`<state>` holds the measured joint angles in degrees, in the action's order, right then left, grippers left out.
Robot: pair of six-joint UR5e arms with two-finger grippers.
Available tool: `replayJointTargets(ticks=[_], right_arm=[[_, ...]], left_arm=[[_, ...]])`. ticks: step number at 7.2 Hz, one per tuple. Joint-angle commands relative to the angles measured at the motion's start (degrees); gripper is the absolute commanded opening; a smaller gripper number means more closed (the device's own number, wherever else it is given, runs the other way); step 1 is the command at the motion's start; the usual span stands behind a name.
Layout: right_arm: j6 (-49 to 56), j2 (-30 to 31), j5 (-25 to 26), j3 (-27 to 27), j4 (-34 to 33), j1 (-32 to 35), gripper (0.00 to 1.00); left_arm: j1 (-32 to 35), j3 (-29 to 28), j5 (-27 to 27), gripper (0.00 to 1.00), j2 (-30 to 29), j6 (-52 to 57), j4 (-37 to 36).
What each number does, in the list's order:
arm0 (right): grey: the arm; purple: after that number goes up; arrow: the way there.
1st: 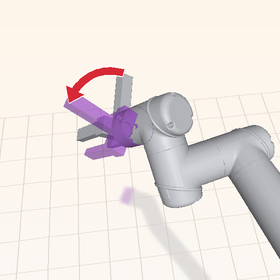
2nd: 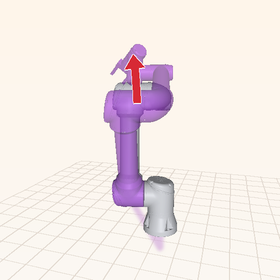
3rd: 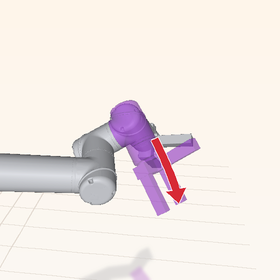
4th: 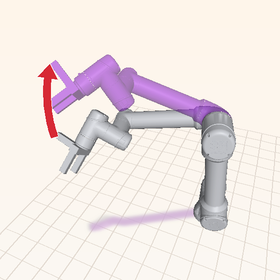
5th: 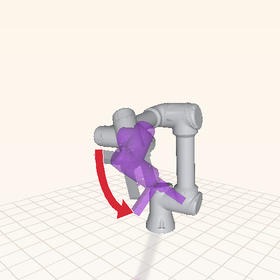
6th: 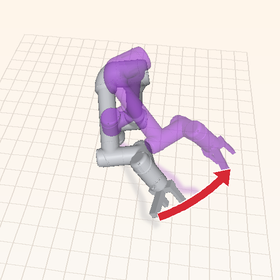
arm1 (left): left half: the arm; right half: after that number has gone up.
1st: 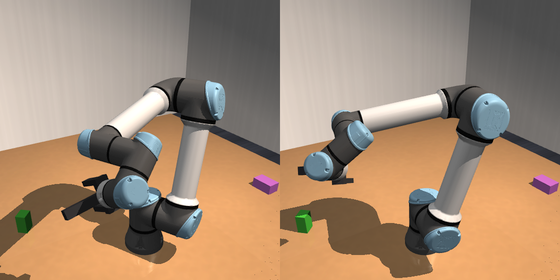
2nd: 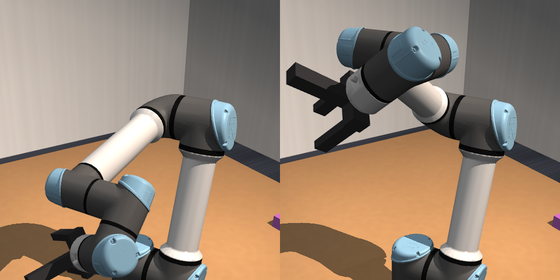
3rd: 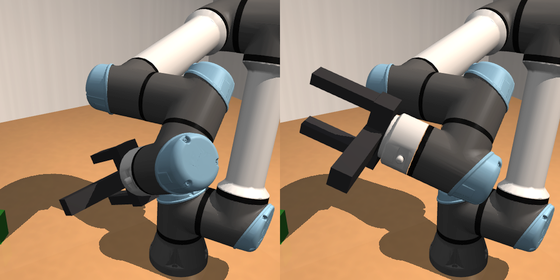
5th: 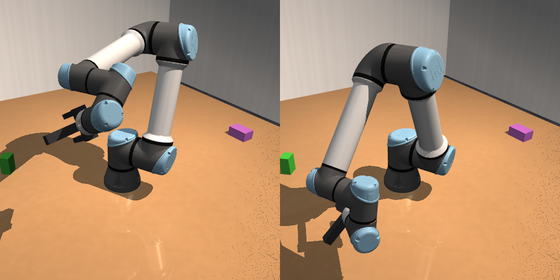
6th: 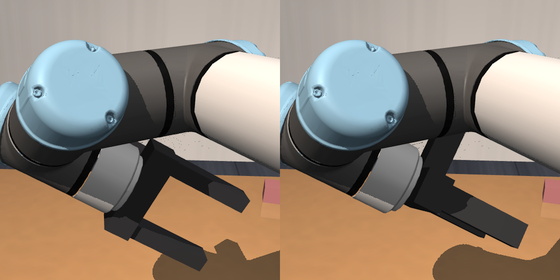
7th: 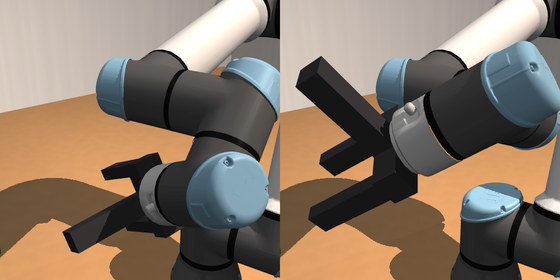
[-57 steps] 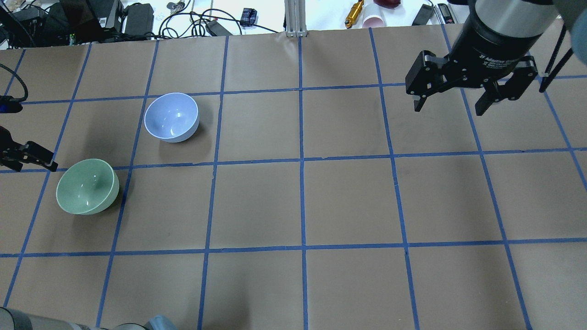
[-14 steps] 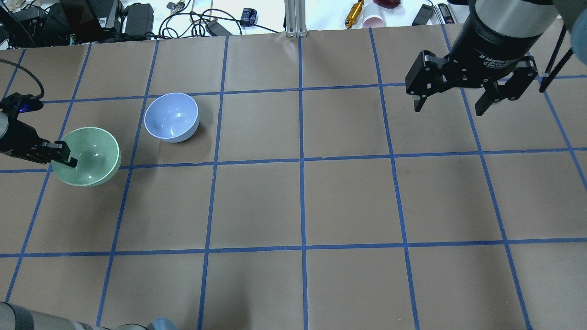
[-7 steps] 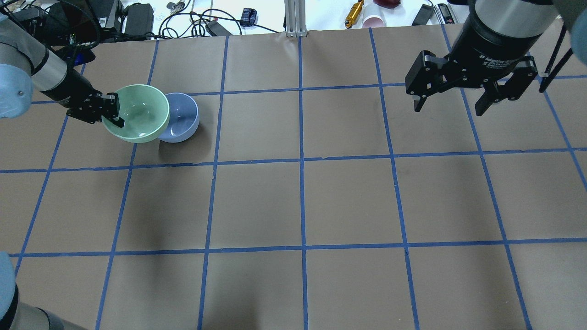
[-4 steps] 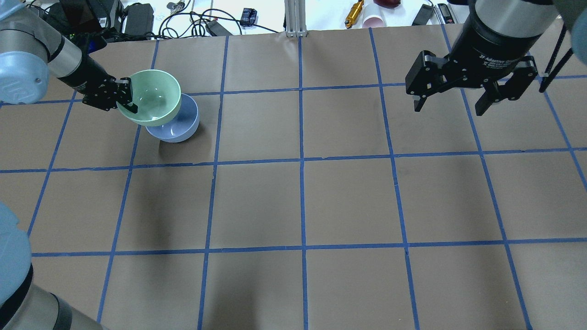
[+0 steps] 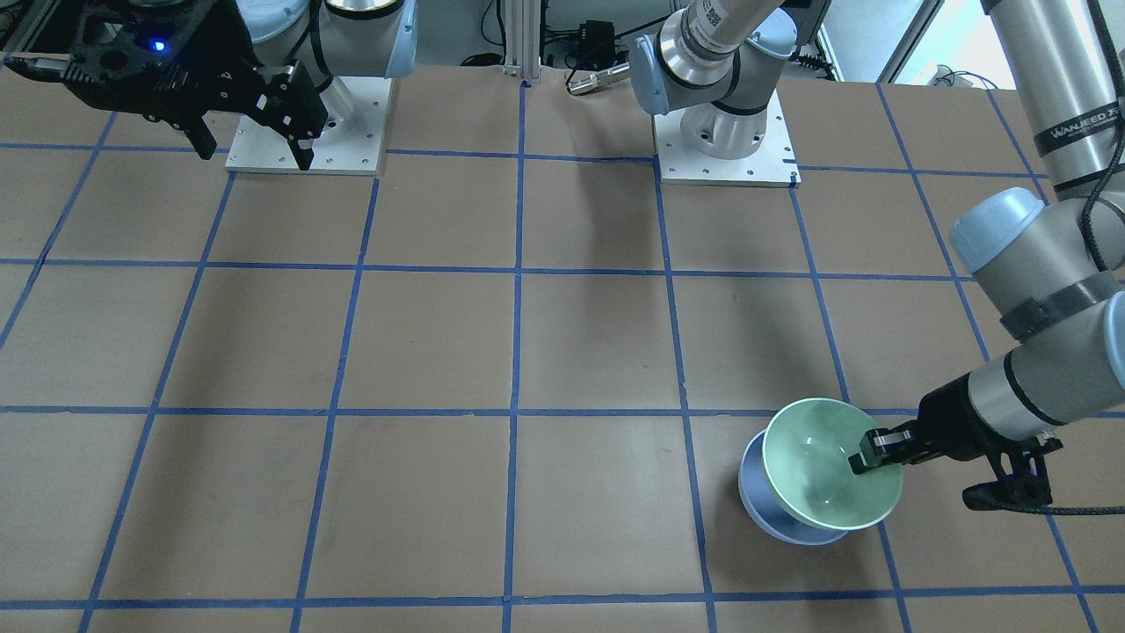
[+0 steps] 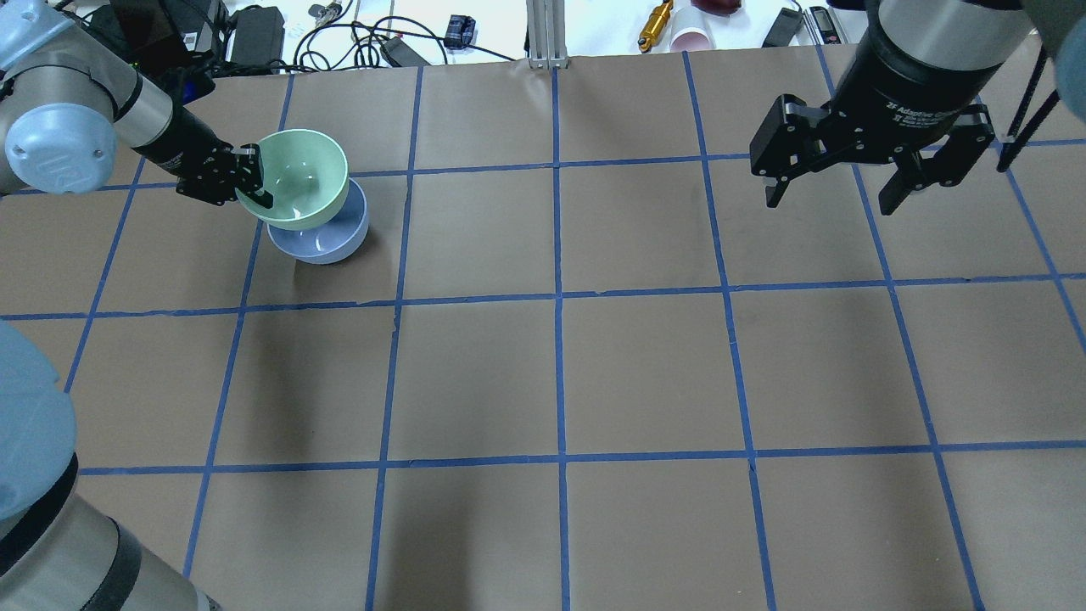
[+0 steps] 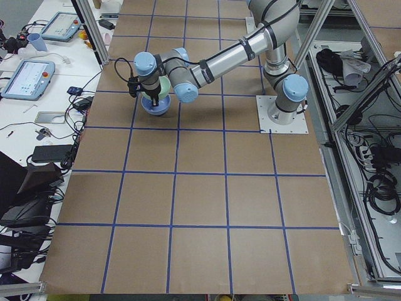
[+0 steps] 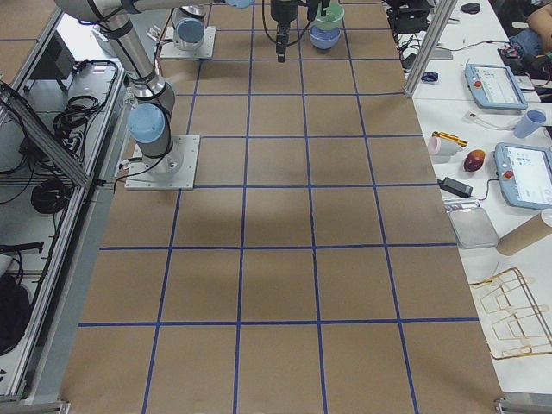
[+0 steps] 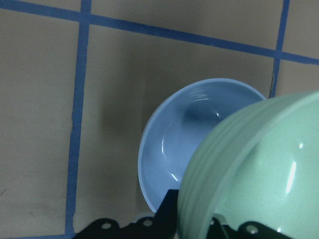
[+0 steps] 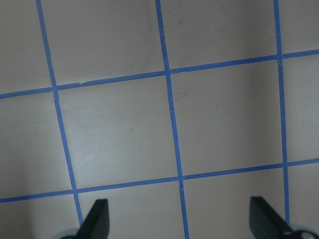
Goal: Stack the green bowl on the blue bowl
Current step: 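Lower the green bowl into the blue bowl with the left gripper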
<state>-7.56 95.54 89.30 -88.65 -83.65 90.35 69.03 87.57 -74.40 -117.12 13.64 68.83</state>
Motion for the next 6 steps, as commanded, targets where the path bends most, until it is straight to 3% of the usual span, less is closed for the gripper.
replayJointTargets(ticks=[1, 6], right_arm=[[0.0, 0.0, 0.0, 0.1, 0.0, 0.0, 1.0], [0.0, 0.0, 0.0, 0.1, 0.1, 0.0, 1.0]], left_arm=[[0.0, 0.0, 0.7, 0.0, -1.2, -0.7, -1.0], [0.0, 0.4, 1.4, 0.0, -1.6, -0.5, -1.0]])
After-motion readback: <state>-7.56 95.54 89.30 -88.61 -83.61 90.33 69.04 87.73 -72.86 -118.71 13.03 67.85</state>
